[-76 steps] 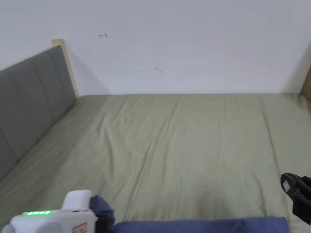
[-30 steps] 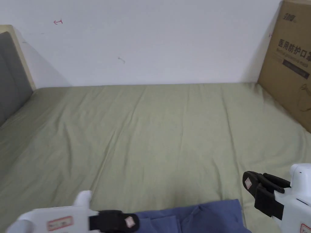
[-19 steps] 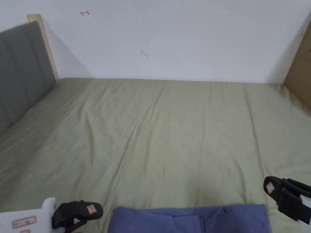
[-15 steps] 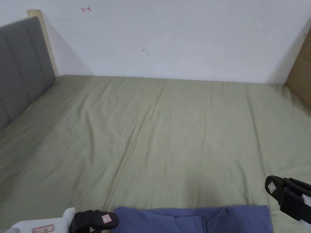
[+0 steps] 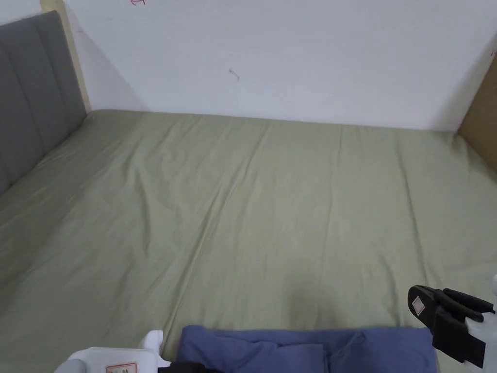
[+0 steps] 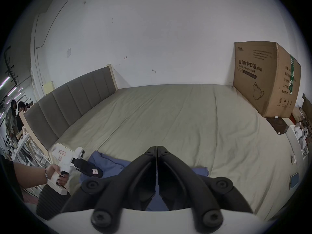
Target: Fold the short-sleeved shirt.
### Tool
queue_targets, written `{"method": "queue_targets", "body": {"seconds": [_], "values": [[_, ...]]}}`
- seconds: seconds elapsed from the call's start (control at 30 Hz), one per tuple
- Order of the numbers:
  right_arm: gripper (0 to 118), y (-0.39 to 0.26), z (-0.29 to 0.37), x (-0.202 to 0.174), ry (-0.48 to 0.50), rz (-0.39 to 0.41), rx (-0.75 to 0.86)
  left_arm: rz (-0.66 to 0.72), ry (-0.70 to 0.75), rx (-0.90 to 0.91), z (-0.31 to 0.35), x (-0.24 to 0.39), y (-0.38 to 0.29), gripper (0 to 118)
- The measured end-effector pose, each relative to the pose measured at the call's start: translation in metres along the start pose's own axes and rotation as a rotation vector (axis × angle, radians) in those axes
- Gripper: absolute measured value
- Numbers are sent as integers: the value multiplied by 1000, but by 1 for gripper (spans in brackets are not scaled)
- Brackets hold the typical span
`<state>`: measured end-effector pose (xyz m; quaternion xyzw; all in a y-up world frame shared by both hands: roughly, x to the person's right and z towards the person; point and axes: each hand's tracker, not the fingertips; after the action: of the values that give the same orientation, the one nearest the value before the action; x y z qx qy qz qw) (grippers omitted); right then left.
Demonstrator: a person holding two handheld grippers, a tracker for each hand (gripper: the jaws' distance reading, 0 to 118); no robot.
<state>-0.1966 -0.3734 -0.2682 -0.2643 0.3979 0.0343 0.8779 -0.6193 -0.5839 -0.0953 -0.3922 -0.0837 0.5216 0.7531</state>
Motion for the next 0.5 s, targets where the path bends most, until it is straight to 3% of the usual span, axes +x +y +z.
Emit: {"method": "queue_targets", "body": {"seconds": [0.13,0.23,0.3,0.5], "values": [[1,-1,5,4,20,-18,21,-158,240,79,41,61,-6,7],[1,-2,7,8,39,-56,38,-284,604,153,75,116,-15,7],[1,-5,8,11,40,-68,45,-331,747,197,85,145,-22,8],[1,-11,22,20,56,-99,64,-371,580,127,51,211,-38,8]]}}
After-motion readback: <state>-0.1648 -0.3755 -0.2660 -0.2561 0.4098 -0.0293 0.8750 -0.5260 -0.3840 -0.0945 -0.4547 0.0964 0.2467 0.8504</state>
